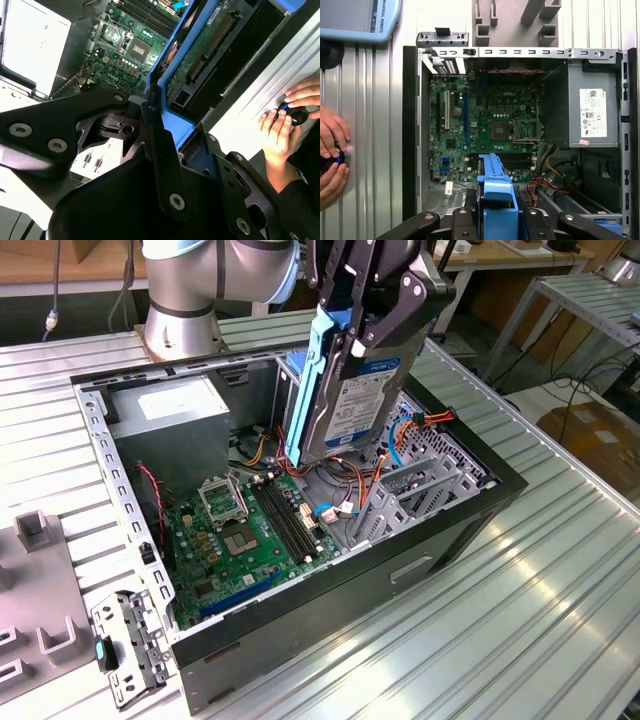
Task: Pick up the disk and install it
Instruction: 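Insert the disk into the insertion slot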
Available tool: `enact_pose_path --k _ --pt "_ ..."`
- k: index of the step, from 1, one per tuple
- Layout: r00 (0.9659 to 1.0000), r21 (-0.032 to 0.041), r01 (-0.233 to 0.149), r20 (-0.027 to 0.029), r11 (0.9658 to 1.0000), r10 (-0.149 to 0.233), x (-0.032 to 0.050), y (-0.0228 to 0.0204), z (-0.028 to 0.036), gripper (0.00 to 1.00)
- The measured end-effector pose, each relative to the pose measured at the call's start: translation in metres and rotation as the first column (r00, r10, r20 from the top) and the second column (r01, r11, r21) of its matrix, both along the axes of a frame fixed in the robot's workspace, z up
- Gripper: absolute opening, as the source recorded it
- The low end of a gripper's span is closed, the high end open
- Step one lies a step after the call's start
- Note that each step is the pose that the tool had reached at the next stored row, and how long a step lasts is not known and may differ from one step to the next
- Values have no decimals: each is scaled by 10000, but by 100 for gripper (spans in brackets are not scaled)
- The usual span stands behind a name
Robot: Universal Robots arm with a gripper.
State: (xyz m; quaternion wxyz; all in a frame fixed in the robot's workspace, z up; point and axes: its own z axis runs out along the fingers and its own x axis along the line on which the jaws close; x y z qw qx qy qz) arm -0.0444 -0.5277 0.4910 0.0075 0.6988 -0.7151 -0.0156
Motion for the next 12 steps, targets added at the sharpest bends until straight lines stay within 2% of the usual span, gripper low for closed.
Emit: enact_pose_path --k 1,3,4,6,9,12 --pt "10000 -3 0 0 10000 0 0 -26 -2 37" --pt "10000 -11 0 0 10000 0 17 -124 -9 37" --pt "10000 -13 0 0 10000 0 42 -148 -12 37" --pt "10000 -15 0 0 10000 0 85 -161 -15 37" --pt "10000 -15 0 1 10000 0 258 -187 -25 37" --pt "10000 -15 0 0 10000 0 333 -226 -36 37"
